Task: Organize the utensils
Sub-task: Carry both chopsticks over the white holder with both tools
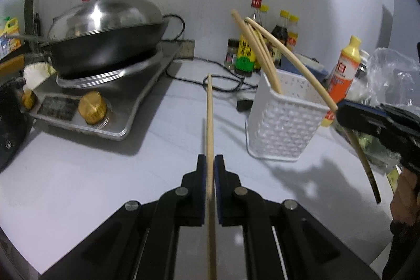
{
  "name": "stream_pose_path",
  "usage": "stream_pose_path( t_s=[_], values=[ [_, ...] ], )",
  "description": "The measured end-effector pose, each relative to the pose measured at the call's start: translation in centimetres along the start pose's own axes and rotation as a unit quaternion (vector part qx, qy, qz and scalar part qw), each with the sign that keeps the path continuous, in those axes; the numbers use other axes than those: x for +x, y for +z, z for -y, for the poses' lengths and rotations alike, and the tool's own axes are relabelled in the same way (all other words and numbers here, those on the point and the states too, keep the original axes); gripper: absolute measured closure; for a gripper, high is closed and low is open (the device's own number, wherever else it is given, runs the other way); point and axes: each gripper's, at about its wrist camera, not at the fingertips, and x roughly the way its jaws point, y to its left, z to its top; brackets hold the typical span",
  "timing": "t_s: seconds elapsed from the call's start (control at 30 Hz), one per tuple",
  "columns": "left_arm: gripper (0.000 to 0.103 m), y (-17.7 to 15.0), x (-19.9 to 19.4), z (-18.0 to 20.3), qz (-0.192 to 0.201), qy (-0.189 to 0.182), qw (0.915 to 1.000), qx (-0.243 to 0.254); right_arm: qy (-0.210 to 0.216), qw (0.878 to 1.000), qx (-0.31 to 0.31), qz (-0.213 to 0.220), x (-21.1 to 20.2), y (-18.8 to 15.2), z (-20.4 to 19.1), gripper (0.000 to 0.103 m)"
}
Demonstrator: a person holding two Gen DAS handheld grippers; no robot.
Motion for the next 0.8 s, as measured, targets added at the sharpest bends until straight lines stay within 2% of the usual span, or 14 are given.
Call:
stream_pose_path(
  t_s=[0.23, 0.5, 0.67, 0.8],
  values=[
    [0.098, 1.7, -1.2, -0.8, 0.029, -0.002, 0.9996, -0.006, -0.029, 0.999, 0.007, 0.018, -0.6, 2.6, 2.6, 0.097],
    [0.098, 3.4, -1.7, -2.5, 0.057, 0.008, 0.9982, -0.016, -0.059, 0.998, 0.01, 0.027, 0.7, 5.5, 5.0, 0.097],
    [0.098, 4.2, -2.0, -2.8, 0.081, 0.042, 0.9958, 0.0, -0.072, 0.997, 0.008, 0.03, 1.8, 6.9, 6.0, 0.097],
    [0.098, 4.6, -1.9, -3.1, 0.088, 0.043, 0.9952, 0.003, -0.074, 0.997, 0.013, 0.032, 3.1, 8.0, 7.0, 0.097]
  ],
)
